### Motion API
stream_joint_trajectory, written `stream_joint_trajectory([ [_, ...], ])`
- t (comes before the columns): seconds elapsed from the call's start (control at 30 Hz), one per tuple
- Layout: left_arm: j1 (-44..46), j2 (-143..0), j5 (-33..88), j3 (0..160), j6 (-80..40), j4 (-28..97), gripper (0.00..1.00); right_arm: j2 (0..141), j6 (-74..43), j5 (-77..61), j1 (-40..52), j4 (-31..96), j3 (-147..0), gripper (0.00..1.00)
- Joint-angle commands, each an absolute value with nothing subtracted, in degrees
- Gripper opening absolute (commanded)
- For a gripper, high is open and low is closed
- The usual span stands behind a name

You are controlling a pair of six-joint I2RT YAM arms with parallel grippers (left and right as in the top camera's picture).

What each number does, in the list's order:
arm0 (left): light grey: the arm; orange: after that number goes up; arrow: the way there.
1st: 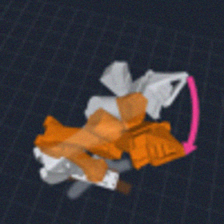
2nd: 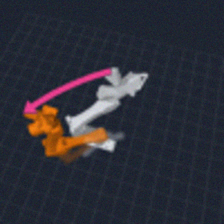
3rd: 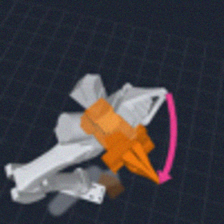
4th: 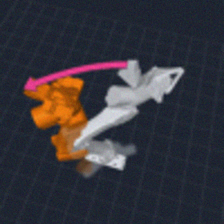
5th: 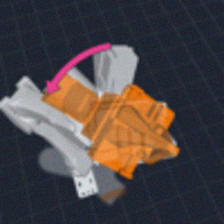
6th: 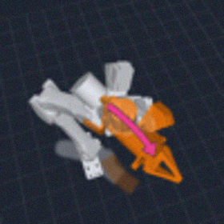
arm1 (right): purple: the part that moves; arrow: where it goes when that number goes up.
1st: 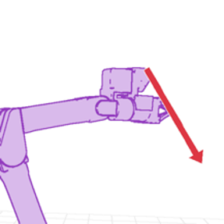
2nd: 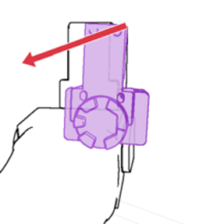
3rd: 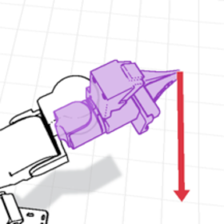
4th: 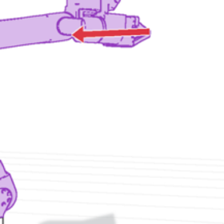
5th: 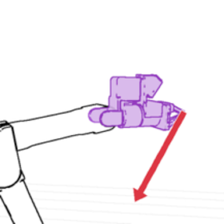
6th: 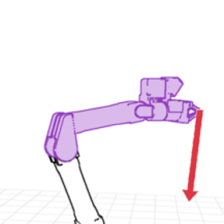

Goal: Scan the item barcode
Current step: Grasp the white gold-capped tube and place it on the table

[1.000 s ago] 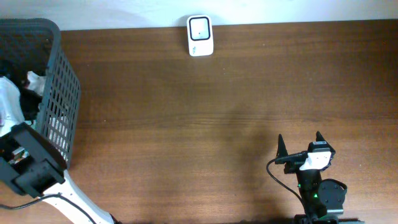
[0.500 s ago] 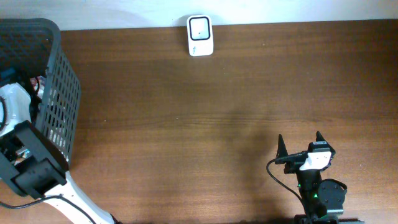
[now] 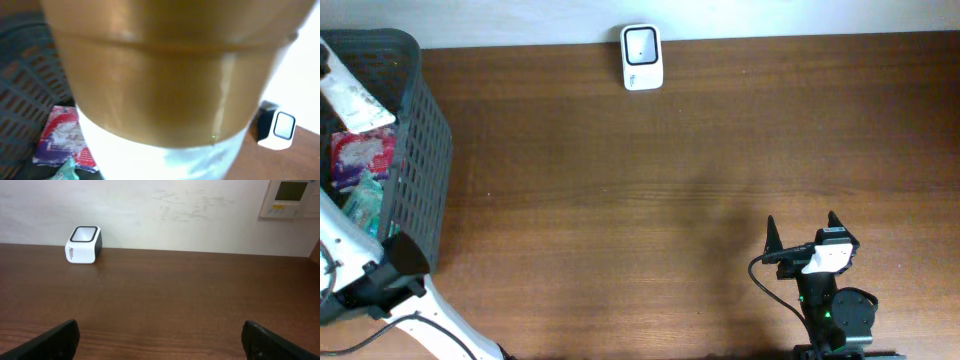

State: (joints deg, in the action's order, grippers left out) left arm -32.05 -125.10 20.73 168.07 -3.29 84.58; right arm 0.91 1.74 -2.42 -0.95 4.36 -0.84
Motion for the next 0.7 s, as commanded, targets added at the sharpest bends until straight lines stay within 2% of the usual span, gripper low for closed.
stream_joint_trajectory([
  [0.0,-33.7,-118.5,20.8,170.4,-6.9,84.2,0.0,0.5,1.7,-2.5,-0.4,4.4,-0.3,0.99],
  [0.13,-33.6,-115.8,49.2,170.4,-6.9,83.9,0.0,0.5,1.7,-2.5,-0.4,4.4,-0.3,0.99],
  [0.2,-32.8,-115.4,53.2,170.4,-6.9,85.1,0.0,0.5,1.7,-2.5,-0.4,4.4,-0.3,0.99],
  [0.3,-29.5,-115.4,53.1,170.4,-6.8,90.5,0.0,0.5,1.7,-2.5,-0.4,4.4,-0.3,0.99],
  [0.37,-26.3,-115.4,49.5,170.4,-6.8,93.6,0.0,0.5,1.7,-2.5,-0.4,4.4,-0.3,0.99],
  [0.47,-19.0,-115.4,33.4,169.9,-6.7,96.7,0.0,0.5,1.7,-2.5,-0.4,4.4,-0.3,0.99],
  [0.5,-17.1,-115.4,31.8,169.8,-6.6,96.7,0.0,0.5,1.7,-2.5,-0.4,4.4,-0.3,0.99],
  [0.67,1.3,-115.4,19.4,160.0,-6.6,96.7,0.0,0.5,1.7,-2.5,-0.4,4.4,-0.3,0.99],
])
